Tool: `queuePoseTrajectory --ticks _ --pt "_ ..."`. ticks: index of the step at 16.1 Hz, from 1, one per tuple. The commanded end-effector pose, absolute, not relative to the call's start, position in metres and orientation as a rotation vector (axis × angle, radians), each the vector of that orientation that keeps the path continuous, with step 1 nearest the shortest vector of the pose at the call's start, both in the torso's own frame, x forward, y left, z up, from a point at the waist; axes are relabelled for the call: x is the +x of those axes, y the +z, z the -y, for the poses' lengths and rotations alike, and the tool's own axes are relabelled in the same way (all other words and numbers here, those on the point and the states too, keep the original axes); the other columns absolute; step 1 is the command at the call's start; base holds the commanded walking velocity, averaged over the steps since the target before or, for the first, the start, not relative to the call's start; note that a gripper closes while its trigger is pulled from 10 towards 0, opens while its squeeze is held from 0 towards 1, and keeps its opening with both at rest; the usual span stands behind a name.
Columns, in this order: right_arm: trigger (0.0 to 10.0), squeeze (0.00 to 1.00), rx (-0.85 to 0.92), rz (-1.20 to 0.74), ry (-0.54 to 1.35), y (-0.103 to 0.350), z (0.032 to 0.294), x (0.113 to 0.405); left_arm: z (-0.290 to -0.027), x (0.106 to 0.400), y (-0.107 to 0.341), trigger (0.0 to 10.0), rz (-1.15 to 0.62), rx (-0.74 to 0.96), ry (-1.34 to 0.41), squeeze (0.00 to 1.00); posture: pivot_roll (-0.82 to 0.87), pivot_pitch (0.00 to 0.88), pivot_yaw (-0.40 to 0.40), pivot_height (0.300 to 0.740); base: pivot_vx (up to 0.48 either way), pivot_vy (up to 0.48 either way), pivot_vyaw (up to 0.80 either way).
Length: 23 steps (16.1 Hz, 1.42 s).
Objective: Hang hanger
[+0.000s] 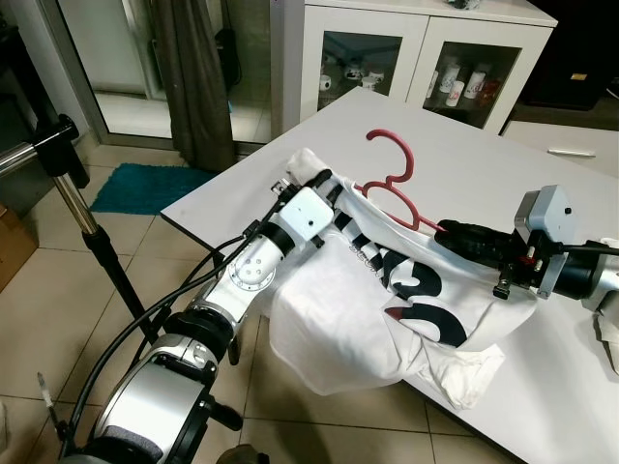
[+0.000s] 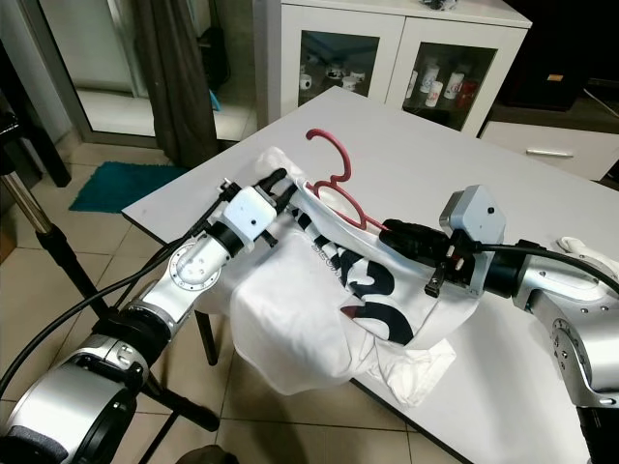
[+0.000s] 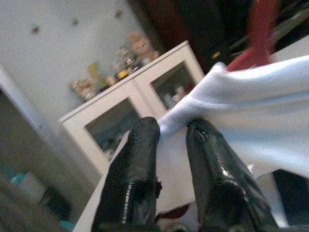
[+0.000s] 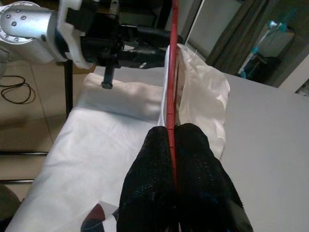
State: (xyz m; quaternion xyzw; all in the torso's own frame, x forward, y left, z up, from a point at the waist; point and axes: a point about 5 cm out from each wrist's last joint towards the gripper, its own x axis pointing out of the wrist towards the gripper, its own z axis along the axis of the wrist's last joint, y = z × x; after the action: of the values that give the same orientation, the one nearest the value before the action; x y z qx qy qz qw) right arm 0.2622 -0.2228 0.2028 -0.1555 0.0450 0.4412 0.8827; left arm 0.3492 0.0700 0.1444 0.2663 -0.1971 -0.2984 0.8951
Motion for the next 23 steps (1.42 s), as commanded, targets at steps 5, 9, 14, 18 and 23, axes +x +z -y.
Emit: queuePoseTrajectory --ticks 5,9,14,18,23 --pt "10.0 0.0 -0.316 -0.042 0.962 0.213 0.22 0.257 -0.055 0.338 0.136 10.0 0.428 0.687 -0.8 0.0 0.01 0.0 -0.03 0.723 0.0 0.0 0.0" --pt "10.0 0.0 -0.235 0.013 0.95 0.226 0.226 0.261 -0.059 0.338 0.141 10.0 0.47 0.681 -0.795 1.0 0.01 0.0 -0.028 0.723 0.0 0.0 0.0" --pt "10.0 0.0 -0.226 0.035 0.927 0.229 0.226 0.267 -0.06 0.343 0.148 10.0 0.47 0.675 -0.746 0.0 0.01 0.0 -0.03 0.723 0.0 0.0 0.0" --pt "10.0 0.0 -0.393 -0.043 0.824 0.204 0.222 0.278 -0.06 0.341 0.142 10.0 0.45 0.684 -0.754 0.0 0.01 0.0 -0.036 0.723 0.0 0.0 0.0" --pt "10.0 0.22 -0.548 -0.014 0.771 0.188 0.209 0.266 -0.059 0.339 0.139 10.0 0.445 0.672 -0.754 0.0 0.0 0.0 -0.031 0.723 0.0 0.0 0.0"
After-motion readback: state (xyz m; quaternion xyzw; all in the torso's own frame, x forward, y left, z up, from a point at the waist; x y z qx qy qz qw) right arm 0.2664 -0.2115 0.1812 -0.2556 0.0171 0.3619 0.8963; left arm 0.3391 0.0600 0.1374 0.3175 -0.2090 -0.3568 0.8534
